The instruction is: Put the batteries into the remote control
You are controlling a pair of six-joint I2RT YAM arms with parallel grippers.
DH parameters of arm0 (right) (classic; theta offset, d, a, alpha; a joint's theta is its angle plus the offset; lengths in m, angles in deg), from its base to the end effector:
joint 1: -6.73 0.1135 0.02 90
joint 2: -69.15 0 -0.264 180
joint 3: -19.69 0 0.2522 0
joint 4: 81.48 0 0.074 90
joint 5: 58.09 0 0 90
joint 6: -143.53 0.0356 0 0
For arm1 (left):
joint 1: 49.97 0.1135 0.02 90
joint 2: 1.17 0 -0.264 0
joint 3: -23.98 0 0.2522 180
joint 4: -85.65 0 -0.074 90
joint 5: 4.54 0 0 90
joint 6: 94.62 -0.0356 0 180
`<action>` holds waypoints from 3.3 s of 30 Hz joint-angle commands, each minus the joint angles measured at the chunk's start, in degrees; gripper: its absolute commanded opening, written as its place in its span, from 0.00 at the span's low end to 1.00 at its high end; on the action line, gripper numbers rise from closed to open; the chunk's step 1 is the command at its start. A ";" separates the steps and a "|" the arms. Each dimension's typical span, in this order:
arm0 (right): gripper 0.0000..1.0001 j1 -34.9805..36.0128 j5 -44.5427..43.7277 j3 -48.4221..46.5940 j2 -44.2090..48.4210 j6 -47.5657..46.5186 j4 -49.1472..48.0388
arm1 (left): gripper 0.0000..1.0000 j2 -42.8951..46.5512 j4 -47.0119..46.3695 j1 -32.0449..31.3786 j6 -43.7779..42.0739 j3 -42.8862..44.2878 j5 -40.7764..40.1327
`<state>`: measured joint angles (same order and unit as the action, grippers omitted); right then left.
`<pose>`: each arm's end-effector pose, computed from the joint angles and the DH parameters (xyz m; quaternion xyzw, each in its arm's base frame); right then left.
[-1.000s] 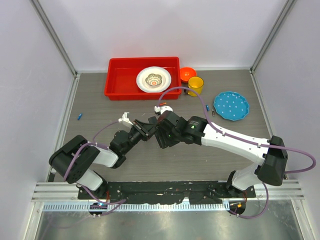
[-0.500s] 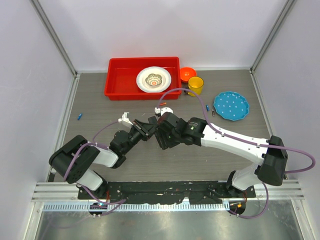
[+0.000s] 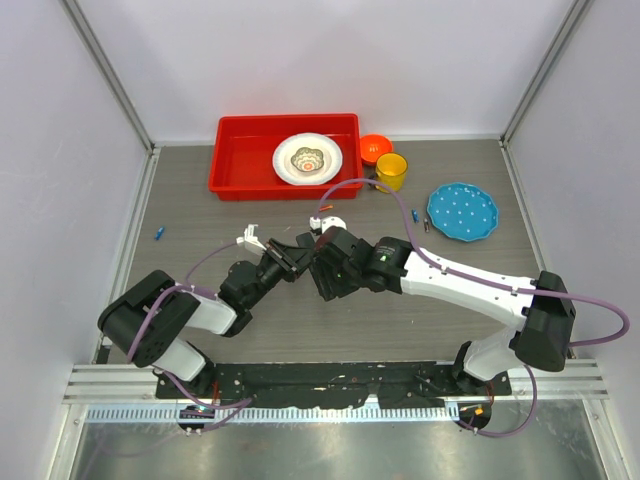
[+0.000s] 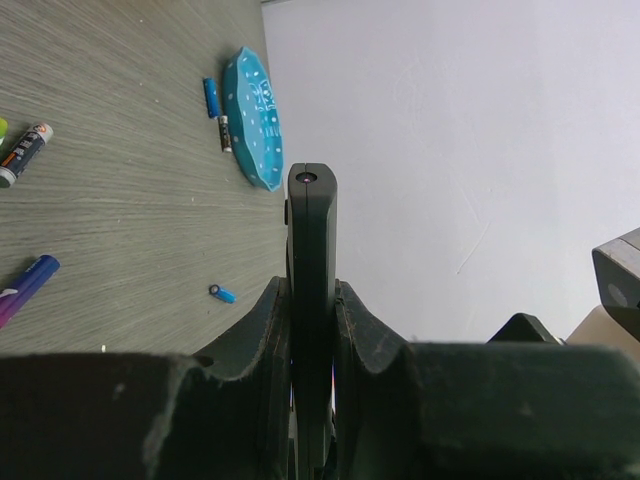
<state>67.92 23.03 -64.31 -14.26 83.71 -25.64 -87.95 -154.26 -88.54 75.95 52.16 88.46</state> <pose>0.1514 0.2638 0.2887 -0.2321 0.9231 0.1614 0.2609 0.1912 -0.1549 0.1643 -0.2329 0.6590 -0.6257 0.3463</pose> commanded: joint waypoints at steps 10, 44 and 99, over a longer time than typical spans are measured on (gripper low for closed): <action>0.02 0.34 -0.17 -0.51 -0.87 0.68 -2.10 | 0.00 1.53 -14.92 -0.19 0.02 0.09 -0.28; 0.28 0.33 -2.72 -3.85 -2.10 -0.29 -0.87 | 0.00 1.79 -14.92 -0.19 0.28 -0.09 0.60; 0.33 -1.86 -3.16 -4.73 -5.27 -1.70 0.28 | 0.00 5.40 -14.84 -2.04 0.55 -0.44 2.27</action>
<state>67.39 22.92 -67.02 -18.68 82.77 -24.39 -85.70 -151.96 -89.04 74.58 51.42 88.42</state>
